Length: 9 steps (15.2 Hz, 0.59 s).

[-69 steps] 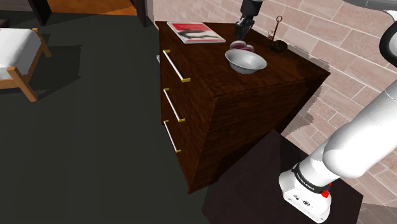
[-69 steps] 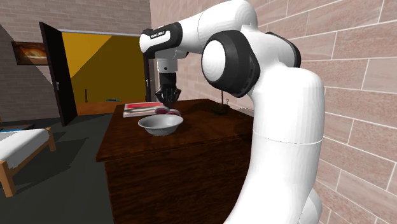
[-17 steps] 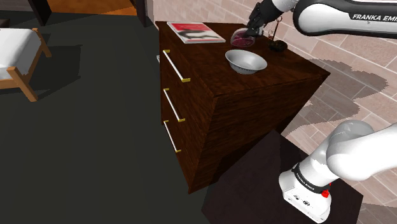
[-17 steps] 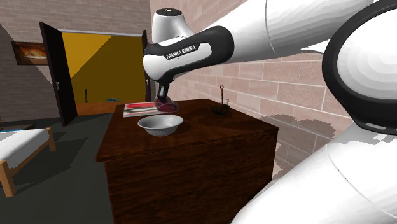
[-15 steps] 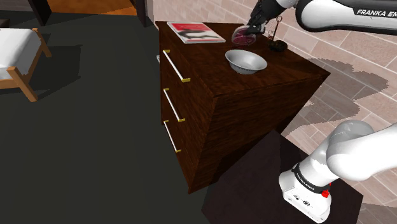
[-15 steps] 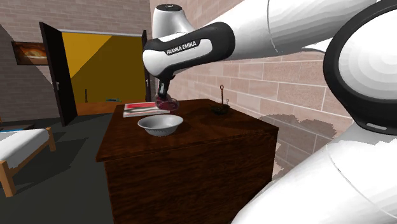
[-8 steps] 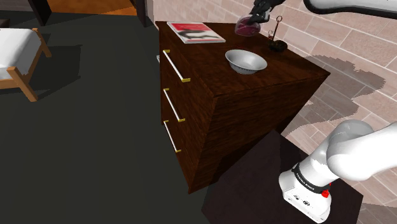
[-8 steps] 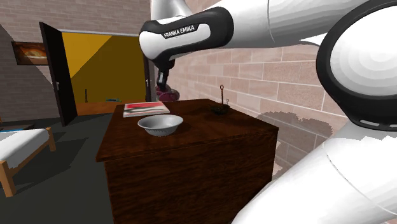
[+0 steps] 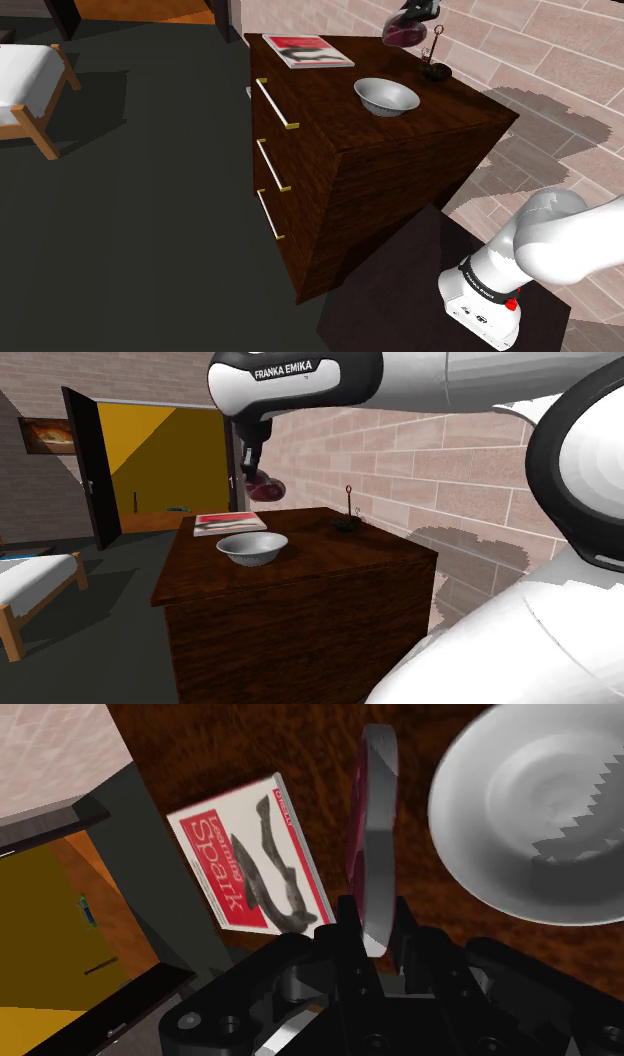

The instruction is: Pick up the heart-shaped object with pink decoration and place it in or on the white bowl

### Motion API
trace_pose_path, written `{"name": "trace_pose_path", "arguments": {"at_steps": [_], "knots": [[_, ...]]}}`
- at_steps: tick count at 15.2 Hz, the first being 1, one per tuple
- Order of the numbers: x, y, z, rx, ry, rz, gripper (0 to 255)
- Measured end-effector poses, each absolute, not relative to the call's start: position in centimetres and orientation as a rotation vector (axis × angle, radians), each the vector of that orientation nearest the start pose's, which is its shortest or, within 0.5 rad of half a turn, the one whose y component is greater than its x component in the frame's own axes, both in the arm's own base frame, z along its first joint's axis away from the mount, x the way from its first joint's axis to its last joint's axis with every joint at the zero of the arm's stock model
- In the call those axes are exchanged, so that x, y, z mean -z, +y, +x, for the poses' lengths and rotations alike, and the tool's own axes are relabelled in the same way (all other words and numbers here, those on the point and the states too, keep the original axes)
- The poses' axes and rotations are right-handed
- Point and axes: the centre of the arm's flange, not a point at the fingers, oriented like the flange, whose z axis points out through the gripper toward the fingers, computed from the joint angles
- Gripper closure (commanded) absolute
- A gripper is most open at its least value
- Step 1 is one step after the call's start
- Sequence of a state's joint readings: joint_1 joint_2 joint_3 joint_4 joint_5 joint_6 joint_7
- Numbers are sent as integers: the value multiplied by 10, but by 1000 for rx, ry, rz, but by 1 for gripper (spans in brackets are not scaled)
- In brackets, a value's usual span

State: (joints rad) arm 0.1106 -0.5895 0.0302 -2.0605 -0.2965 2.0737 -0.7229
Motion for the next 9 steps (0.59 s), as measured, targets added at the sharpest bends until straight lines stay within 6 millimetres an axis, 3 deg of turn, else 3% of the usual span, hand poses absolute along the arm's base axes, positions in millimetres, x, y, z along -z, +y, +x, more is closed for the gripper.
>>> {"name": "trace_pose_path", "arguments": {"at_steps": [5,9], "knots": [[-749,86,351,878,-1564,-3130,255],[-735,89,344,875,-1563,-3131,255]]}}
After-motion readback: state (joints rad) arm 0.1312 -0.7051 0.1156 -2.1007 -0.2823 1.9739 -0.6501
